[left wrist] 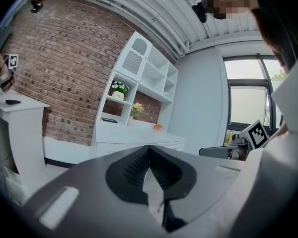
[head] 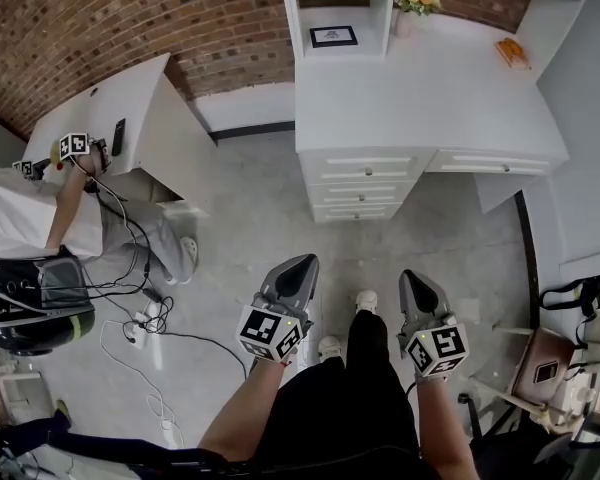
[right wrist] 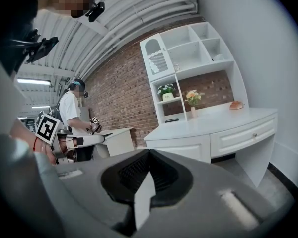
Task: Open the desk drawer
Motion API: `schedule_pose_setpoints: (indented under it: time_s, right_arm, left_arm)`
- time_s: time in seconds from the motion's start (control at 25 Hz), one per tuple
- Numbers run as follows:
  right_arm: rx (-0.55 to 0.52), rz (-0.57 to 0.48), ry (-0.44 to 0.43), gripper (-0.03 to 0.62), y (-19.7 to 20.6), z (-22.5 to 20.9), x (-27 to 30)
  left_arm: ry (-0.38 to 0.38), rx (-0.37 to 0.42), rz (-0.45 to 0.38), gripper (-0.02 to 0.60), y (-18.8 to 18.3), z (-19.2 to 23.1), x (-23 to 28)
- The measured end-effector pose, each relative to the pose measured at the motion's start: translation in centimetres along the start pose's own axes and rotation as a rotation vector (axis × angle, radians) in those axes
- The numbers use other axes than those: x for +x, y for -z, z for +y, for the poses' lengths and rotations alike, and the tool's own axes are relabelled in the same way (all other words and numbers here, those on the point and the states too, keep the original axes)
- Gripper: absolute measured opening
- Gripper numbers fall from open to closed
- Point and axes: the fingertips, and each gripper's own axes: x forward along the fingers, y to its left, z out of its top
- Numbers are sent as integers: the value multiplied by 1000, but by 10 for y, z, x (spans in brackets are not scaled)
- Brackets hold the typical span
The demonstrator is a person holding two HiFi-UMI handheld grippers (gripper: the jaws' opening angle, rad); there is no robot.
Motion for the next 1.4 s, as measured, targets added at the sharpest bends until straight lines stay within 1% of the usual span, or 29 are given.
schedule_pose_setpoints:
  time_s: [0.32, 0.44, 0.72, 1.04, 1.24, 1.4]
  right_arm:
    - [12, 10, -39, 0, 4, -16, 47]
    - [12, 21, -47, 0, 9, -30, 74]
    - [32, 47, -72, 0, 24, -53, 130]
    - [40, 45, -46, -2, 49, -89, 188]
    - [33, 46, -31, 0, 66, -110, 225]
    - [25, 42, -19, 0, 81, -121, 251]
  left_arm:
    - [11, -18, 14, 2, 16, 11, 42]
    - [12, -15, 17, 3, 20, 21, 64]
    - [25, -30, 45, 3, 44, 48, 111]
    - [36, -42, 78, 3, 84, 77, 164]
    - [2, -62, 86, 3, 107, 98, 196]
    - [-14, -54, 72, 2, 121, 114, 220]
